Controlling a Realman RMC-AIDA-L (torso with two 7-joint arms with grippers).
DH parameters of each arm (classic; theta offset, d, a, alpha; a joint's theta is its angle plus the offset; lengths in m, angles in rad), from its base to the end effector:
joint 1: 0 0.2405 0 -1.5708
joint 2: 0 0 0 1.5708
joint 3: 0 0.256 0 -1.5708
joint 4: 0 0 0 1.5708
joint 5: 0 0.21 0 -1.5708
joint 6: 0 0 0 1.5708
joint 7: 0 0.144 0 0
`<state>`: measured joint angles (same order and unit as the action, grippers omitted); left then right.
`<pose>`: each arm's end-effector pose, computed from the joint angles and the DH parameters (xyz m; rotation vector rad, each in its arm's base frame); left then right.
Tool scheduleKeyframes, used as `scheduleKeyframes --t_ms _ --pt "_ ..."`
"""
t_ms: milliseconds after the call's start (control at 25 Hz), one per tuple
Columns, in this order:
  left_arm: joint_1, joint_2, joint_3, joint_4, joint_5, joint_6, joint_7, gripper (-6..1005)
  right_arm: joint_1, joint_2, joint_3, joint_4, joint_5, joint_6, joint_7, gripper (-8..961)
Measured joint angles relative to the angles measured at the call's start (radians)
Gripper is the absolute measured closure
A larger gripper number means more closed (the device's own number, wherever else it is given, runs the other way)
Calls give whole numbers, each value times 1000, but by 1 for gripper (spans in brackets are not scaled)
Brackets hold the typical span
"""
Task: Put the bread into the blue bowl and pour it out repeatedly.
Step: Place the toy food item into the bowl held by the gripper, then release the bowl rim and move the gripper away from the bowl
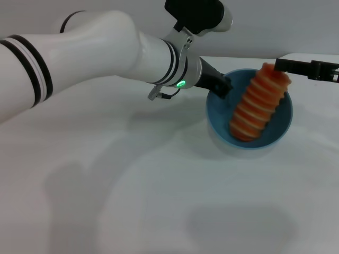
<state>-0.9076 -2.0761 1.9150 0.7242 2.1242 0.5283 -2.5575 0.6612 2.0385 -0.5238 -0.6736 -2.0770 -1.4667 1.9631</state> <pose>-0.1230 0.4186 -0.1247 -2.5368 -0.6113 0.0044 0.2459 0.3833 0.0369 -2.4235 1.2829 0.8144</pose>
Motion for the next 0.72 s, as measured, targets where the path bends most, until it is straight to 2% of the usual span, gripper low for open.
scheduleKeyframes --t_ms 240,440,560,720 --pt "6 3 -6 -3 -2 27 -3 1000 -28 0 9 -14 79 -8 -9 657" --pt "-3 8 -9 -10 -3 150 -62 999 -113 -1 13 -106 222 -5 -19 539" --pt "3 3 -2 -10 -5 152 -65 1000 -155 0 15 -126 273 6 -51 535" --pt "13 -2 70 -9 -86 118 -65 1000 -176 0 13 -109 286 31 -60 530"
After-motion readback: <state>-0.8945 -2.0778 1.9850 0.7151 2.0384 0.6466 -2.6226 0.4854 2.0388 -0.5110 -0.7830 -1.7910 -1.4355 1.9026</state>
